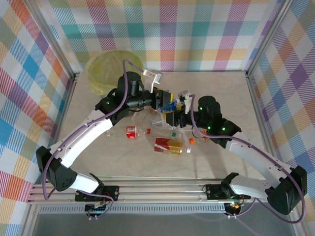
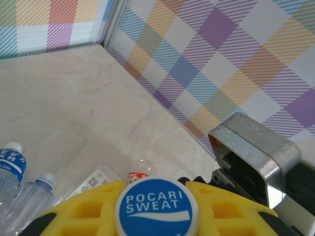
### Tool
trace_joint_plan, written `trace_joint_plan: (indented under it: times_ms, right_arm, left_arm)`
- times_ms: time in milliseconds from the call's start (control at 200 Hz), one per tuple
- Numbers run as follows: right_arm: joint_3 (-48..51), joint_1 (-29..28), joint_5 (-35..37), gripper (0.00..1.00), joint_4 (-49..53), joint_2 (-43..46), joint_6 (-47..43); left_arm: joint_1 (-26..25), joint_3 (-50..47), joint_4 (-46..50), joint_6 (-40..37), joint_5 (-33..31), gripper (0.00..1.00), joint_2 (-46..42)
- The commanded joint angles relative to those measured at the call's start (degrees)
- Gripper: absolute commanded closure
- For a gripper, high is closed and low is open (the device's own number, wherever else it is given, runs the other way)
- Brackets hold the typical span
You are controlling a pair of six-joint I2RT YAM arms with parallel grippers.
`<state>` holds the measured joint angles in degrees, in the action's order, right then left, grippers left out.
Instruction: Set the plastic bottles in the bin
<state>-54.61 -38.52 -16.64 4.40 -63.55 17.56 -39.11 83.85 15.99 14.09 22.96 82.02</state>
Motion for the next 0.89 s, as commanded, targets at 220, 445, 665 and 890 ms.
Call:
trace_joint_plan:
  times_ms: [220, 445, 665, 890]
  right_arm:
    - [-7.61, -0.85, 9.28, 0.0, 12.67, 1.27, 1.58]
    - [-11.71, -0.85, 16.74, 0.0, 23.83, 4.78, 7.55]
    - [-15.23, 2.97, 33.79, 0.0, 40.95, 2.55, 15.1]
    - [-11.21, 11.37, 28.25, 0.0, 42.21, -0.35, 18.96]
  left_arm:
    - [1.85, 5.21, 4.19, -3.92, -10.62, 0.95, -3.25]
    - [7.91, 12.79, 8.97, -10.72, -18.49, 0.98, -3.13]
    - [15.36, 25.39, 10.99, -17.58, -22.67, 0.99, 0.93]
    - [22.43, 34.32, 11.61, -23.1, -25.46, 0.99, 9.24]
